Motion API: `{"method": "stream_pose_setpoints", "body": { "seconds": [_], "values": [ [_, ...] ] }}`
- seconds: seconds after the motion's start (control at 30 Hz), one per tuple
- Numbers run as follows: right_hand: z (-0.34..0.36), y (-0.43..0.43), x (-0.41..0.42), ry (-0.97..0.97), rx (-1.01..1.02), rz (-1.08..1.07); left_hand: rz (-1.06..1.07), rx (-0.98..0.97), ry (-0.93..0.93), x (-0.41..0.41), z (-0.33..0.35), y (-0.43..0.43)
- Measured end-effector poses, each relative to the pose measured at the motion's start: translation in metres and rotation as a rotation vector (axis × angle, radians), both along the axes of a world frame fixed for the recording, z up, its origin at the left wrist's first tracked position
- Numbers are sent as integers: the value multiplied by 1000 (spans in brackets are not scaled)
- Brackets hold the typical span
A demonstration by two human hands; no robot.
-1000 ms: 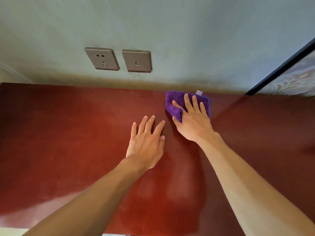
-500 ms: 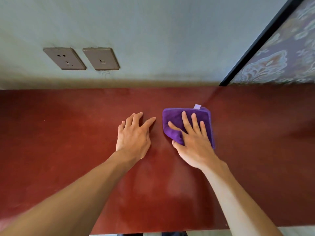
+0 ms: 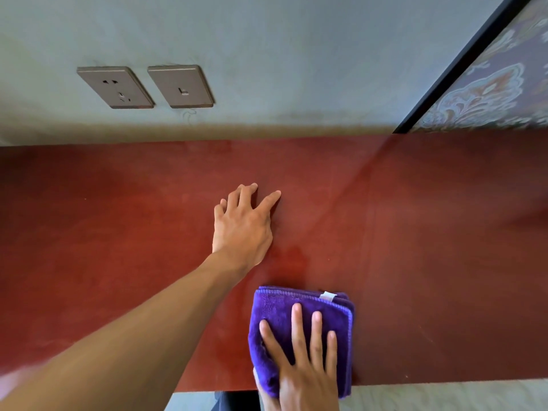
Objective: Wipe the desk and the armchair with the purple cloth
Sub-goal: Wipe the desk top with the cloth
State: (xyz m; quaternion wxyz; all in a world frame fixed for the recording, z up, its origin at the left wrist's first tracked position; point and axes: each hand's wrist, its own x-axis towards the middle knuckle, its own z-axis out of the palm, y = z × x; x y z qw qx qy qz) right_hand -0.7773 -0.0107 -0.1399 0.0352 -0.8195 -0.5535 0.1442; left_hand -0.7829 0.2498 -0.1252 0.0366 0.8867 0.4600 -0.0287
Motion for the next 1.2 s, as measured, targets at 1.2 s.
{"method": "stream_pose_setpoints", "body": {
  "seconds": [1.2],
  "values": [
    [7, 121, 261, 114, 4, 103, 152, -205, 18, 77, 2, -129]
  ]
}}
